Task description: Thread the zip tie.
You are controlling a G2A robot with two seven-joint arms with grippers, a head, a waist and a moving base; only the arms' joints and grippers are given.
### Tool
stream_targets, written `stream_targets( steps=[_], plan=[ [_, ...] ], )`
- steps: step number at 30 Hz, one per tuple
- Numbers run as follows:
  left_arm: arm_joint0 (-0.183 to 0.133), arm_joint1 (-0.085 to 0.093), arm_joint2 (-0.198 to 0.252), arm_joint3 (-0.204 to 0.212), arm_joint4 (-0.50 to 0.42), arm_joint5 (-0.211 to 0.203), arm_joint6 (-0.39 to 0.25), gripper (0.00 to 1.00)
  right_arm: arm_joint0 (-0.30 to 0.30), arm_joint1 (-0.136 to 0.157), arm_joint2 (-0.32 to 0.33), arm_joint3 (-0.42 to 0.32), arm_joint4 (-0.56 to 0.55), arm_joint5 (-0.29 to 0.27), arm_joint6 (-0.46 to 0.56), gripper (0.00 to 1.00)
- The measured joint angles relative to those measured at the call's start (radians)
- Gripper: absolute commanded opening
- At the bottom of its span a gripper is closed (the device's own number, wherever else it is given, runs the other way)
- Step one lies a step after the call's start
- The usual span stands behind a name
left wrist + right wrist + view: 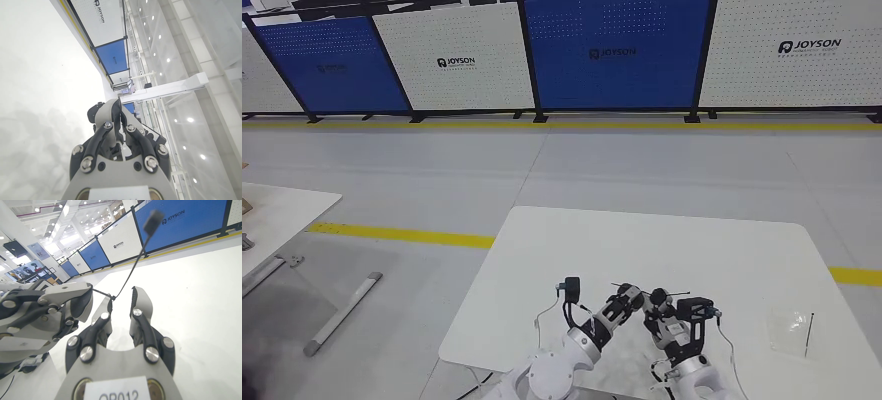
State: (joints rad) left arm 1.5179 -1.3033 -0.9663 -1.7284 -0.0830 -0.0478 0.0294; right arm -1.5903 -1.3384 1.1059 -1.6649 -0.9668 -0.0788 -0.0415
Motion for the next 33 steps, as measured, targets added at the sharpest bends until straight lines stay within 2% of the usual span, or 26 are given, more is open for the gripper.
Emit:
stream_targets(
  steps=[4,13,16,17,27,33],
  plan=[
    [0.001,0.0,0.003,0.001,0.01,-0.002,0.002,0.0,0.003,0.0,0.002,0.004,0.006,-0.001,0.002,0.17],
    [-0.003,-0.003,0.015,0.007,0.019,0.005,-0.001,0.0,0.013,-0.002,-0.004,0.017,0.005,-0.001,0.009,0.18],
    [-0.007,-0.004,0.019,0.009,0.022,0.007,-0.001,0.0,0.015,-0.002,-0.005,0.018,0.003,0.002,0.01,0.11],
    [-0.008,-0.004,0.02,0.01,0.023,0.007,0.0,0.0,0.015,-0.002,-0.006,0.018,0.003,0.002,0.01,0.0],
    [-0.012,-0.006,0.019,0.019,0.018,0.001,0.008,0.0,0.017,-0.003,-0.006,0.024,0.005,0.008,0.008,0.0],
    [-0.008,-0.007,0.015,0.018,0.008,-0.026,0.009,0.0,0.021,-0.004,-0.009,0.026,0.001,0.01,0.013,0.0]
  ],
)
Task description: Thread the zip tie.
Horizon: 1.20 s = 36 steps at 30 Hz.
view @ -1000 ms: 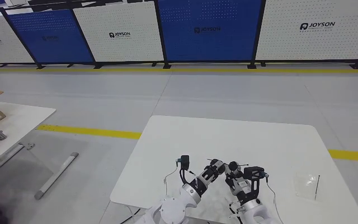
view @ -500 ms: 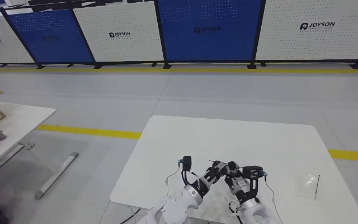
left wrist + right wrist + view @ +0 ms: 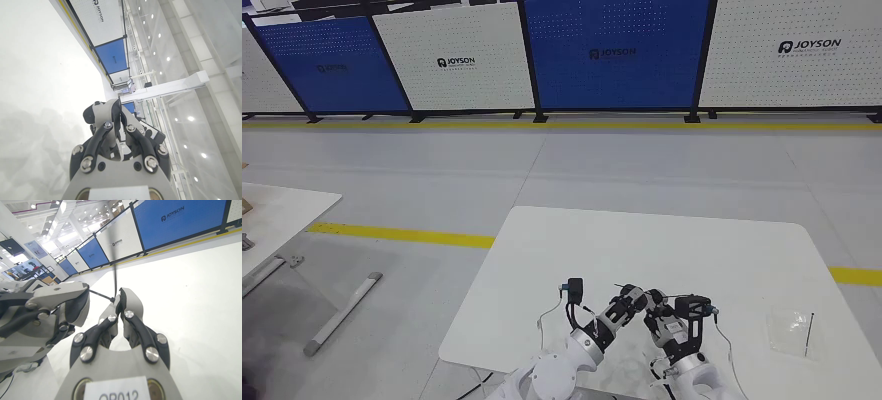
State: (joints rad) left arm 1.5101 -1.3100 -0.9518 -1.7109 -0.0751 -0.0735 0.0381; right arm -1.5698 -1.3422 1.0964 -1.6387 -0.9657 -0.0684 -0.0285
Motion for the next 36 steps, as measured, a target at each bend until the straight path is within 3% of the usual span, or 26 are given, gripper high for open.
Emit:
stream_targets(
  steps=[19,21,23,29,36],
  plan=[
    [0.018,0.001,-0.014,-0.019,-0.012,-0.033,0.001,0.0,0.007,-0.001,-0.005,0.013,-0.01,0.001,0.004,0.0],
    [0.019,0.001,-0.015,-0.021,-0.011,-0.032,0.002,0.0,0.006,-0.001,-0.005,0.013,-0.009,0.0,0.003,0.26],
    [0.018,0.001,-0.015,-0.023,-0.013,-0.029,0.008,0.0,0.003,-0.001,-0.001,0.011,-0.002,-0.002,0.002,0.41],
    [0.014,-0.001,-0.015,-0.021,-0.02,-0.014,0.016,0.0,-0.013,0.003,0.02,0.011,0.013,-0.029,-0.015,0.43],
    [0.012,-0.003,-0.012,-0.021,-0.016,-0.002,0.018,0.0,-0.023,0.007,0.042,0.011,0.023,-0.044,-0.028,0.38]
  ],
)
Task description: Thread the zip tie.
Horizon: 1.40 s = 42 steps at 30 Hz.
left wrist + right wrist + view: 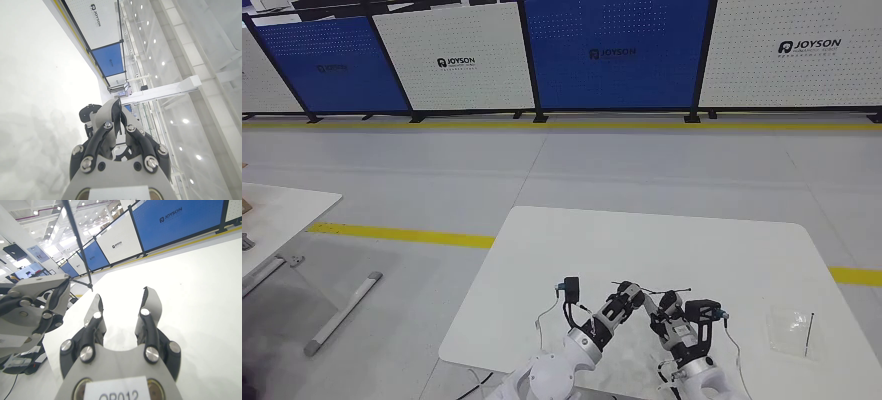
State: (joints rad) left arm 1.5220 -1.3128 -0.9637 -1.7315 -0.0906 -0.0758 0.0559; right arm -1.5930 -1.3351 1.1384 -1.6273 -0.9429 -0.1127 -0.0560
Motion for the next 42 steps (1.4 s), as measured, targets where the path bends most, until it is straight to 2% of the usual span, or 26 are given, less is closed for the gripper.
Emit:
stream_targets(
  steps=[12,31,36,40,42],
  plan=[
    [-0.006,-0.004,0.006,0.007,0.001,0.016,0.009,0.0,-0.006,0.002,-0.009,-0.019,-0.031,-0.009,-0.003,0.42],
    [-0.003,-0.006,0.014,0.017,0.027,0.014,0.01,0.0,0.001,0.0,-0.016,-0.024,-0.023,0.002,-0.008,0.31],
    [-0.006,-0.006,0.015,0.021,0.028,0.017,0.007,0.0,0.003,-0.001,-0.019,-0.025,-0.023,0.009,-0.004,0.25],
    [-0.007,-0.007,0.015,0.022,0.03,0.02,0.008,0.0,0.003,-0.002,-0.02,-0.025,-0.019,0.014,-0.003,0.11],
    [-0.007,-0.007,0.015,0.023,0.031,0.02,0.008,0.0,0.004,-0.002,-0.02,-0.024,-0.017,0.016,-0.002,0.0]
  ],
)
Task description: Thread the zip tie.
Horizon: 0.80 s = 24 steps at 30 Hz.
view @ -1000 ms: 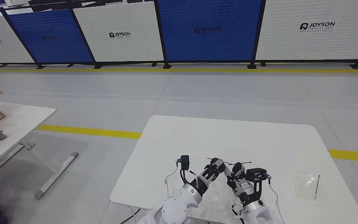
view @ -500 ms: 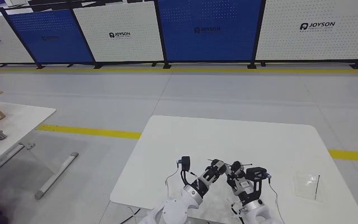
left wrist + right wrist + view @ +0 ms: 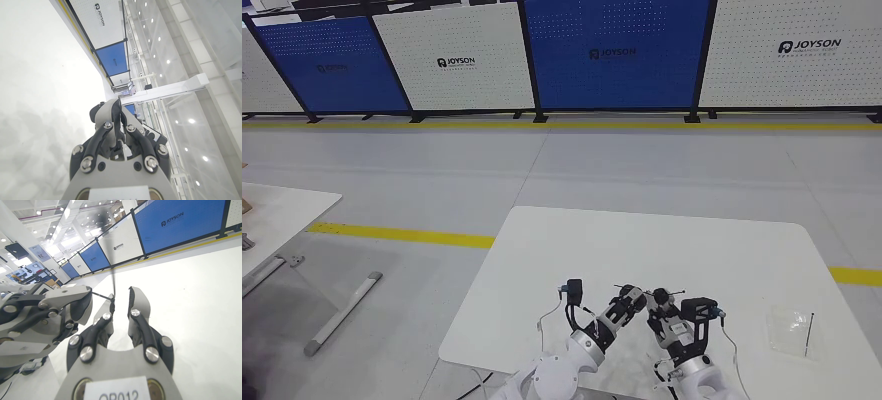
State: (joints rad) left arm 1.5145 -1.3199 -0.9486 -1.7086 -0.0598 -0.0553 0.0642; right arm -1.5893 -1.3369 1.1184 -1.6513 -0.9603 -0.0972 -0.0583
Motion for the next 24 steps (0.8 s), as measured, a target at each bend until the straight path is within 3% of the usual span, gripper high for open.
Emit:
stream_targets(
  steps=[12,19,24],
  plan=[
    [-0.006,-0.002,0.002,0.007,0.001,-0.005,-0.005,0.0,0.002,0.0,0.001,0.004,0.004,0.003,0.006,0.0],
    [0.008,-0.001,-0.004,-0.006,-0.014,-0.054,-0.011,0.0,0.006,-0.001,-0.005,0.011,-0.005,0.006,0.012,0.0],
    [0.016,0.0,-0.011,-0.013,-0.019,-0.064,-0.008,0.0,0.009,-0.001,-0.007,0.017,-0.005,0.006,0.011,0.0]
  ],
)
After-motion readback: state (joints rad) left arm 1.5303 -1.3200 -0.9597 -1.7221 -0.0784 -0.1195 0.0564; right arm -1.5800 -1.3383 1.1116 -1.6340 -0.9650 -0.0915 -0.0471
